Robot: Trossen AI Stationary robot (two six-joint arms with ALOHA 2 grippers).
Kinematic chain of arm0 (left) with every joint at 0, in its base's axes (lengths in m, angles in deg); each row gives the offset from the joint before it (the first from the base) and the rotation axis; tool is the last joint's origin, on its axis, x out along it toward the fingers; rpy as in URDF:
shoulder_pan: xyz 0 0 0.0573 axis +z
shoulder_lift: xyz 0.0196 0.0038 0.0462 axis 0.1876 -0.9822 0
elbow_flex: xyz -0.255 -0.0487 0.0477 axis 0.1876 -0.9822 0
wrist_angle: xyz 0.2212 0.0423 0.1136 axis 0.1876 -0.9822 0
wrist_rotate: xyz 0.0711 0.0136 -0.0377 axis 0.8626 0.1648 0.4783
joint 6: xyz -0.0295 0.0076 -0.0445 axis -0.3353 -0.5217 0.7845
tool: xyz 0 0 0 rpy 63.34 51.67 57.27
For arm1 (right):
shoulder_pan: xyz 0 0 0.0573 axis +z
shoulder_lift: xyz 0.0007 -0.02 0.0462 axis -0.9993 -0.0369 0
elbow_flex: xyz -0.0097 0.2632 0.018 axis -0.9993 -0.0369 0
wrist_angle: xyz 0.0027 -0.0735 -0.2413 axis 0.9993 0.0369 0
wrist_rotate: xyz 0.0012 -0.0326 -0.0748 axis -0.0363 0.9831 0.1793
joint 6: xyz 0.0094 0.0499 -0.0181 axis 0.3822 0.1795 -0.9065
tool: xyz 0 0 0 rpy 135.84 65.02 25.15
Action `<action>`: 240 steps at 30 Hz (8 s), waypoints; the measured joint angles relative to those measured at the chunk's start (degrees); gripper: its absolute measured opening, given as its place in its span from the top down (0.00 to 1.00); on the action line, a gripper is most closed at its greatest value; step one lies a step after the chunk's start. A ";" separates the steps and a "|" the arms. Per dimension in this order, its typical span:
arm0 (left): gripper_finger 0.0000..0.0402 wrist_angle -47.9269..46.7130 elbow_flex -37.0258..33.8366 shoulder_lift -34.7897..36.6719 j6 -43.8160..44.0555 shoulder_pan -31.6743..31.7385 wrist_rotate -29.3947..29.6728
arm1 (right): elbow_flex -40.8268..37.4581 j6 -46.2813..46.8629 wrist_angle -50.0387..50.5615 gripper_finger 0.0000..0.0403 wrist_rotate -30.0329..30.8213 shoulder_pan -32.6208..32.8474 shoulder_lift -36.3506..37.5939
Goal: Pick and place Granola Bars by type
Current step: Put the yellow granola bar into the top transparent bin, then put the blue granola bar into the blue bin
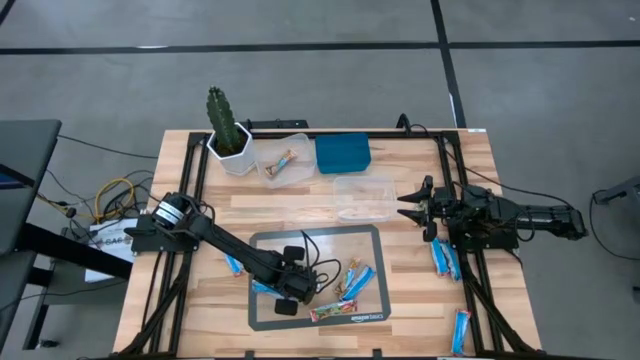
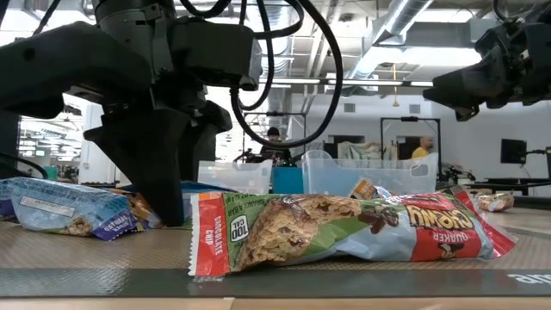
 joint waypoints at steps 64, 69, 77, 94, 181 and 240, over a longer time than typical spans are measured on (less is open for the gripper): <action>0.46 11.69 -6.47 3.65 -1.25 1.05 0.68 | 0.01 0.02 -0.10 0.58 -0.03 0.00 -0.15; 0.65 10.87 -6.47 3.65 -1.27 1.07 0.21 | 0.00 0.02 -0.02 0.58 -0.04 0.00 -0.17; 0.91 10.84 -6.45 3.71 -2.83 1.05 -0.20 | 0.00 0.00 -0.02 0.58 -0.04 0.00 -0.17; 0.93 11.82 -6.45 6.41 0.28 2.03 4.66 | 0.00 0.01 0.00 0.58 -0.04 0.00 -0.17; 0.65 0.52 -6.45 13.51 -18.32 48.57 16.93 | 0.00 0.00 0.00 0.58 -0.02 0.00 -0.17; 0.56 -14.00 -6.73 26.18 5.13 -9.33 -1.49 | 0.00 0.00 -0.19 0.58 -0.02 0.00 -0.17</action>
